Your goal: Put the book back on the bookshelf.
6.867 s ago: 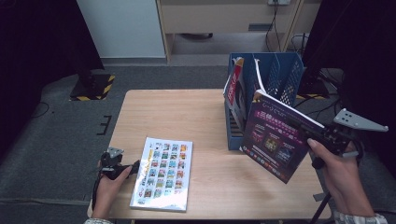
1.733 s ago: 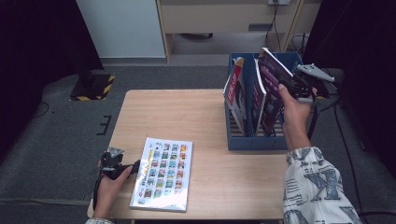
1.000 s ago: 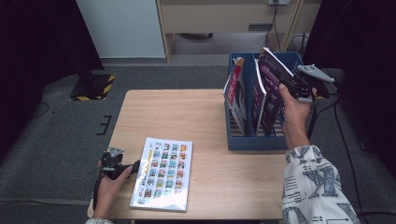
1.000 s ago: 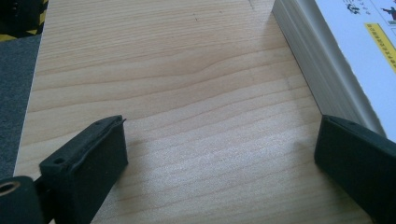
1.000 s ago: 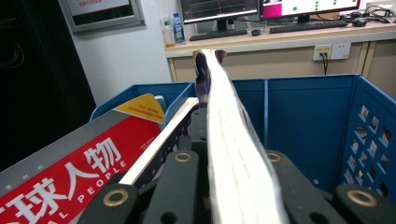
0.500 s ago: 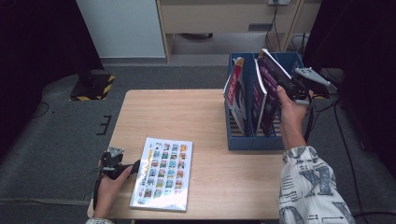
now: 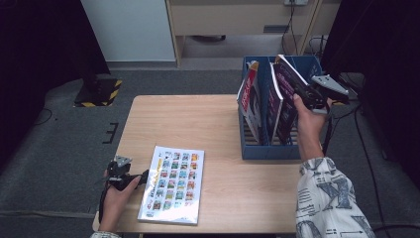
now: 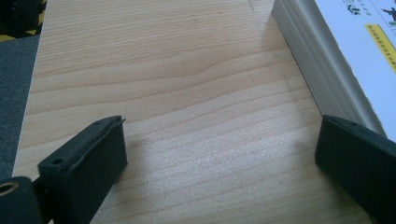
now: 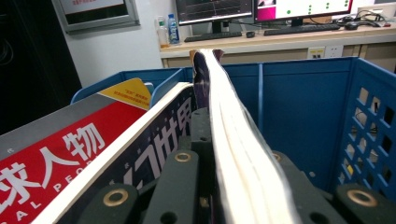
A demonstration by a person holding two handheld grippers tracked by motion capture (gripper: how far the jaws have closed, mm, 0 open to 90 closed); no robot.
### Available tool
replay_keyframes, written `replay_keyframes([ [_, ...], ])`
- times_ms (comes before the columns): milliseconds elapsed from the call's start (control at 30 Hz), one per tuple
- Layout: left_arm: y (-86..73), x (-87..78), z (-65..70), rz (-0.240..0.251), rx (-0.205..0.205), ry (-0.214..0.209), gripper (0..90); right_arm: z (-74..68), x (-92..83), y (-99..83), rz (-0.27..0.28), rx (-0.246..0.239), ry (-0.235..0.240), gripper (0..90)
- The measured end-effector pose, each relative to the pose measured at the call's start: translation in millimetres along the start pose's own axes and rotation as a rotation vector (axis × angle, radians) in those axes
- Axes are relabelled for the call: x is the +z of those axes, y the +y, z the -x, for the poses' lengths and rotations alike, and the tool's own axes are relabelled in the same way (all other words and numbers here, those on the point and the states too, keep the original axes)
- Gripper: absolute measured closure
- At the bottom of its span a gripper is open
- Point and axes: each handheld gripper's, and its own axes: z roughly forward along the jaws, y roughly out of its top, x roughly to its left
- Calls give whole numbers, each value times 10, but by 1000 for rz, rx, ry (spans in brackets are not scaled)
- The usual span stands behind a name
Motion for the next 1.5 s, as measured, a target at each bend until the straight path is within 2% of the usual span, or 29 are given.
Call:
replay_keyframes([
  [533,1,1,-1,0,1,-1,14,-9,74,-165,-22,0,-27,837],
  [633,1,1,0,0,0,-1,14,-11,88,-182,-22,6,-35,837],
  [867,1,1,0,0,0,-1,14,-14,115,-215,-22,-12,-55,837],
  [1100,1,1,0,0,0,-1,14,7,138,-251,-13,2,-73,837],
  [1333,1,1,0,0,0,0,14,1,157,-293,-3,-16,-90,835],
  [1500,1,1,0,0,0,-1,15,-56,165,-305,-7,-25,-73,830],
])
